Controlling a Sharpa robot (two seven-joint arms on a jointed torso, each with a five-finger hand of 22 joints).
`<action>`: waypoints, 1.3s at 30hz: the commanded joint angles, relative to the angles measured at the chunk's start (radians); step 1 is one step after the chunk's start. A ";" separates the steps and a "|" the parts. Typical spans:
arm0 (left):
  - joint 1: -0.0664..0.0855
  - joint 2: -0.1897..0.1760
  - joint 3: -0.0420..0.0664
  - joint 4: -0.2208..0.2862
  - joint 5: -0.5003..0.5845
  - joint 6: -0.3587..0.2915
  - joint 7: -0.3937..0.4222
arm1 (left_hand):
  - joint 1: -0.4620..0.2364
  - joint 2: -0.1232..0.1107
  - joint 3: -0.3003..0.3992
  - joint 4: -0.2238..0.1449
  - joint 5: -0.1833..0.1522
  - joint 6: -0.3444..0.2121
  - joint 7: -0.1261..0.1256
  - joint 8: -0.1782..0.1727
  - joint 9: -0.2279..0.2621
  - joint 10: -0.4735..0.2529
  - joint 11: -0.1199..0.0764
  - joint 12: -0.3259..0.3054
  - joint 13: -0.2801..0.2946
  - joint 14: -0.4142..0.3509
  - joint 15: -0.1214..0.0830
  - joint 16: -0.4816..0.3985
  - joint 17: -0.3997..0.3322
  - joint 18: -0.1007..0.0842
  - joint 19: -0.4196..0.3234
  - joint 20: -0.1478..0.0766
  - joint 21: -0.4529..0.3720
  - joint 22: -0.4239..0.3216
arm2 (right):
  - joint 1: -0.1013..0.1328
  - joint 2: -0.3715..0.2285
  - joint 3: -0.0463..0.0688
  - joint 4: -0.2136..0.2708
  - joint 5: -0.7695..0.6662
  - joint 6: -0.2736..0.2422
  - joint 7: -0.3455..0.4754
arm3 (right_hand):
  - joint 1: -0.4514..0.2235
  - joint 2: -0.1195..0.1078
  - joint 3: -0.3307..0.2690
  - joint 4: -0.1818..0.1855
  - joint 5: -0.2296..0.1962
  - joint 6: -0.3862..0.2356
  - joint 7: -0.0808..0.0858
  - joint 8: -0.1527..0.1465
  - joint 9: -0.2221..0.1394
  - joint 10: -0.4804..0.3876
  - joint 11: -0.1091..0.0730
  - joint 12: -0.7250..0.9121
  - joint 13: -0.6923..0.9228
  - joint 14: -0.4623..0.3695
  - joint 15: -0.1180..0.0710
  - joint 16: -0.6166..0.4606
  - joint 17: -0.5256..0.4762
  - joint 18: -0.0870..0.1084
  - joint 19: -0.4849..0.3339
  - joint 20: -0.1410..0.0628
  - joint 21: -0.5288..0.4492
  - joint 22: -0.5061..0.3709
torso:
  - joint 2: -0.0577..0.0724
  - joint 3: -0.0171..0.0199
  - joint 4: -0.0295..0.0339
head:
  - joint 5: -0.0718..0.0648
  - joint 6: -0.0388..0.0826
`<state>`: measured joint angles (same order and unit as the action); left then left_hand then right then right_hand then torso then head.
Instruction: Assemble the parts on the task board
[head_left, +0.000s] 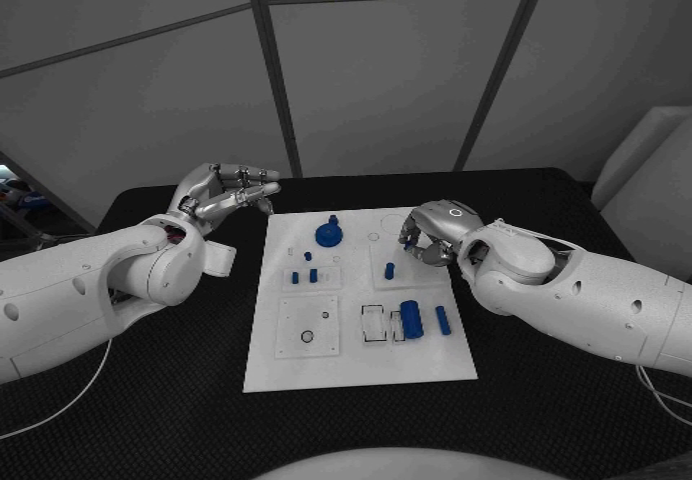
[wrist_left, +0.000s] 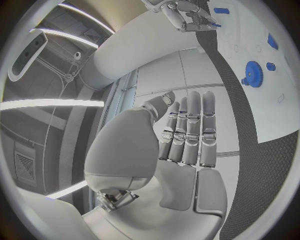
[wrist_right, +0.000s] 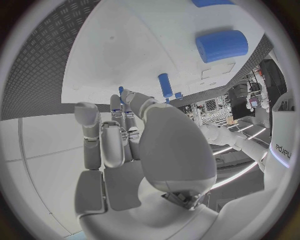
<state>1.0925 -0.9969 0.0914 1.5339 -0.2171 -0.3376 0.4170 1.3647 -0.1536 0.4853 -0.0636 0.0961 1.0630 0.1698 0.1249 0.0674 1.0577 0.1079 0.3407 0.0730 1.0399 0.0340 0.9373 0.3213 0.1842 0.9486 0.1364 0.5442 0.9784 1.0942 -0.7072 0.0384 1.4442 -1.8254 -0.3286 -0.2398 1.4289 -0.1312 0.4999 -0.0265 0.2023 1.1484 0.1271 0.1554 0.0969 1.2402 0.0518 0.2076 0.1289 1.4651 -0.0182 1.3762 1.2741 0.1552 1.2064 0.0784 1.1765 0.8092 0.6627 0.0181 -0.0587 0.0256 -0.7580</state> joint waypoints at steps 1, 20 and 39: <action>0.001 0.000 0.001 -0.002 0.003 -0.002 0.002 | -0.001 0.009 -0.006 -0.002 -0.003 -0.007 0.002 -0.005 -0.001 -0.010 0.002 0.004 -0.001 -0.004 0.005 -0.003 -0.002 -0.002 0.002 0.003 -0.004 -0.002 | 0.002 -0.013 0.001 0.032 -0.005 -0.033 -0.004 | -0.003 0.009 -0.001 -0.004 0.000 0.007 -0.001 0.005 0.001 0.006 0.000 -0.004 0.002 0.050 -0.008 0.003 0.002 -0.016 0.007 0.001 0.007 0.003 | -0.001 0.0000 -0.0008 | 0.001 0.002; 0.001 0.004 0.001 -0.003 0.003 0.000 0.002 | -0.001 0.010 -0.009 -0.003 -0.003 -0.008 0.003 -0.005 -0.001 -0.016 0.004 0.004 -0.002 -0.004 0.005 -0.005 -0.003 -0.002 0.003 0.004 -0.007 -0.004 | 0.003 -0.013 0.011 0.251 0.038 -0.058 0.013 | -0.003 0.008 -0.002 -0.005 0.000 0.008 -0.001 0.005 0.001 0.007 0.000 -0.005 0.002 0.050 -0.009 0.004 0.003 -0.017 0.009 0.000 0.010 0.008 | 0.001 -0.0016 0.0017 | 0.036 0.006; 0.002 0.031 0.001 -0.008 0.003 0.003 -0.002 | -0.001 0.011 -0.011 -0.004 -0.003 -0.009 0.004 -0.005 -0.001 -0.020 0.005 0.004 -0.003 -0.004 0.006 -0.006 -0.005 -0.002 0.004 0.004 -0.008 -0.005 | -0.049 0.116 0.006 0.180 0.084 -0.020 0.045 | -0.005 0.010 -0.002 -0.006 0.001 0.005 0.000 0.001 0.000 0.004 0.001 -0.010 0.002 0.050 -0.008 0.003 0.000 -0.016 0.005 0.000 0.007 0.001 | 0.002 -0.0033 0.0043 | 0.131 -0.023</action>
<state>1.0928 -0.9670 0.0914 1.5240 -0.2162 -0.3380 0.4126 1.3647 -0.1536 0.4807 -0.0683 0.0961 1.0594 0.1733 0.1249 0.0676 1.0436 0.1147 0.3407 0.0715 1.0400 0.0340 0.9374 0.3178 0.1840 0.9485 0.1363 0.5403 0.9741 1.0447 -0.5922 0.0442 1.6261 -1.7569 -0.3580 -0.2117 1.4244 -0.1271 0.4994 -0.0261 0.1966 1.1461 0.1252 0.1555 0.0955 1.2398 0.0522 0.2029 0.1288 1.4651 -0.0182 1.3762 1.2757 0.1552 1.2063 0.0784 1.1800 0.8107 0.6644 0.0155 -0.0566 0.1526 -0.7785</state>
